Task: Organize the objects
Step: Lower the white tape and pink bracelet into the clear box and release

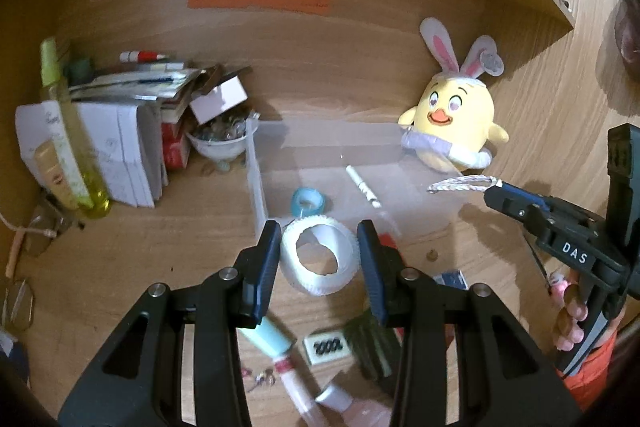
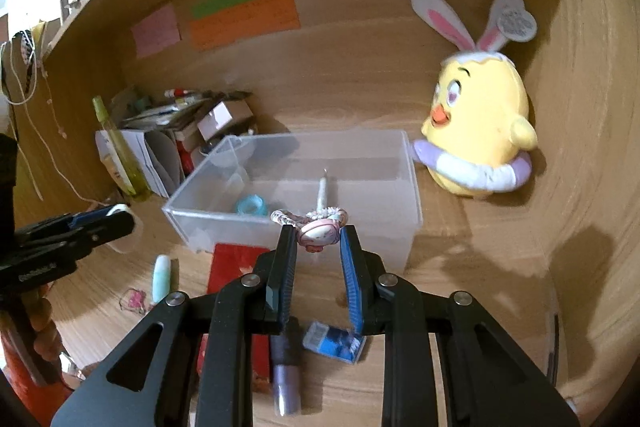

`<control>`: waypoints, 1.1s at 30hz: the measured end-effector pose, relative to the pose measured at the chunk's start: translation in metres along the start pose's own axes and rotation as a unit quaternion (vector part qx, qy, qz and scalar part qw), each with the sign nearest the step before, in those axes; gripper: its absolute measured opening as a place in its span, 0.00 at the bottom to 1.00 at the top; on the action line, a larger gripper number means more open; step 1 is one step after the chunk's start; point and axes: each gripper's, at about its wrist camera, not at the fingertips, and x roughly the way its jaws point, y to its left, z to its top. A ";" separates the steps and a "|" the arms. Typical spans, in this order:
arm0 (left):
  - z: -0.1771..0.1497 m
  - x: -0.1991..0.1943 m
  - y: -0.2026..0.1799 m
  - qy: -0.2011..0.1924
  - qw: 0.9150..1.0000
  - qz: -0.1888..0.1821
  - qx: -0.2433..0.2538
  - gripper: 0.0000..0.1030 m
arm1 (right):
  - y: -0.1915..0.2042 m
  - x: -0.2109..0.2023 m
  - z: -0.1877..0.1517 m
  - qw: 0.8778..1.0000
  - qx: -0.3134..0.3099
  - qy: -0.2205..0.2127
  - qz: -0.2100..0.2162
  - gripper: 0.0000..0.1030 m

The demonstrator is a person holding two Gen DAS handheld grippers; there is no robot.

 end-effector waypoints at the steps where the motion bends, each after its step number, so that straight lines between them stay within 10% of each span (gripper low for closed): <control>1: 0.003 0.002 -0.001 -0.002 1.000 -0.001 0.001 0.38 | 0.002 0.001 0.003 1.000 -0.003 -0.003 0.002 0.20; 33: 0.038 0.103 0.003 0.077 0.997 0.007 0.023 0.38 | -0.005 0.086 0.047 0.999 -0.035 0.034 -0.018 0.20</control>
